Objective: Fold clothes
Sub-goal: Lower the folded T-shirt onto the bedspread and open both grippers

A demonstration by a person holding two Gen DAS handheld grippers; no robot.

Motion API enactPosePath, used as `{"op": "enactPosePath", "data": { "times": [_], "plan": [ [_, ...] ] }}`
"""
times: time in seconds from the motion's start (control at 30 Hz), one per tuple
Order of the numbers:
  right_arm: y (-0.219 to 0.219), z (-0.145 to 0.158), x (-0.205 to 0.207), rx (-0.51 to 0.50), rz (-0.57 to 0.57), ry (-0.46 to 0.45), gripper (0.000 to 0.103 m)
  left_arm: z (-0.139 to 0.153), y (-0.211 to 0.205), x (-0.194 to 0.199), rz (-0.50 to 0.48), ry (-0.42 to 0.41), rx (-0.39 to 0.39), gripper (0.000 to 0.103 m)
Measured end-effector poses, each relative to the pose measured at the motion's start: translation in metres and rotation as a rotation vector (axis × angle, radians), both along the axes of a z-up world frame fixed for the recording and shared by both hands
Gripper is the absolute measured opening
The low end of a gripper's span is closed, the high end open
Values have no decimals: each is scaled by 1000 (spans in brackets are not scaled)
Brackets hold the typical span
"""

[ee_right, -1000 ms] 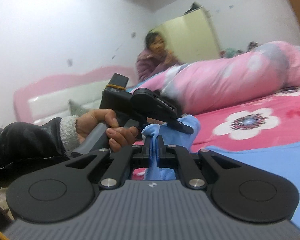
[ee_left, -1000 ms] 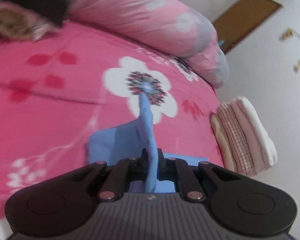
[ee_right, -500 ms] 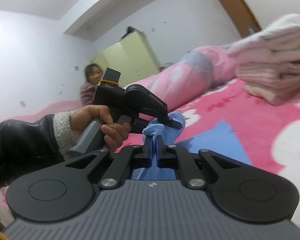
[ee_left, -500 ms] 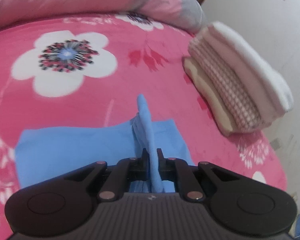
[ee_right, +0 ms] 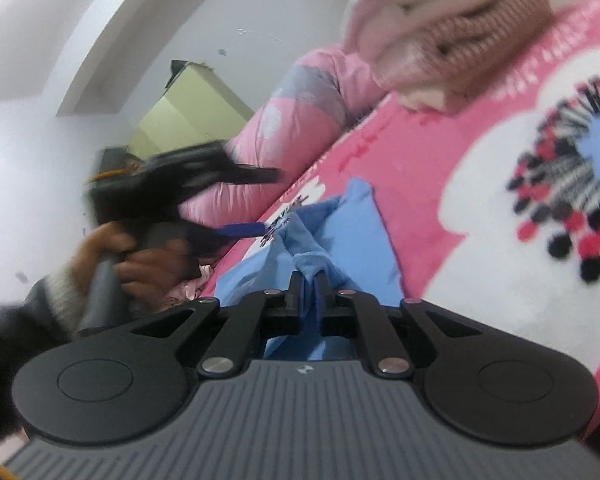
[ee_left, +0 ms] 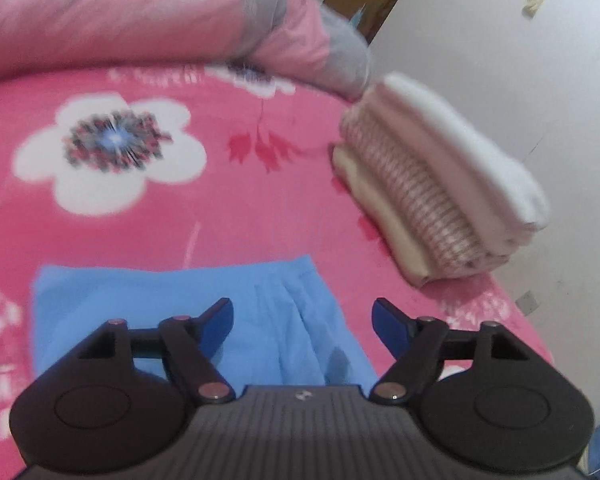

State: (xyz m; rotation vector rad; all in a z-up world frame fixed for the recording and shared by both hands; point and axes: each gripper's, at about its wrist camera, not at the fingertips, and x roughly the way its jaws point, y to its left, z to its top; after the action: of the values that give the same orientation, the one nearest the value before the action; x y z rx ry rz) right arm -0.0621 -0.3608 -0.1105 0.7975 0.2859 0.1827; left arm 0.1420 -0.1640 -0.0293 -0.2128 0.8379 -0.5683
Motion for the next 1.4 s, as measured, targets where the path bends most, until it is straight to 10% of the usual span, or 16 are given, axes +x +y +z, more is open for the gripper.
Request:
{"op": "enactPosePath", "data": {
  "times": [0.27, 0.5, 0.67, 1.03, 1.4],
  "plan": [
    [-3, 1, 1, 72, 68, 50, 23, 17, 71, -117, -52, -178, 190, 92],
    [-1, 14, 12, -24, 126, 116, 28, -23, 95, -197, -102, -226, 289, 94],
    [2, 23, 7, -101, 91, 153, 3, -51, 81, -223, -112, -310, 406, 86],
    [2, 30, -1, -71, 85, 181, 7, -57, 97, -227, -26, -339, 318, 67],
    [8, 30, 13, -67, 137, 247, 34, -68, 98, -228, -23, -337, 316, 54]
  ]
}}
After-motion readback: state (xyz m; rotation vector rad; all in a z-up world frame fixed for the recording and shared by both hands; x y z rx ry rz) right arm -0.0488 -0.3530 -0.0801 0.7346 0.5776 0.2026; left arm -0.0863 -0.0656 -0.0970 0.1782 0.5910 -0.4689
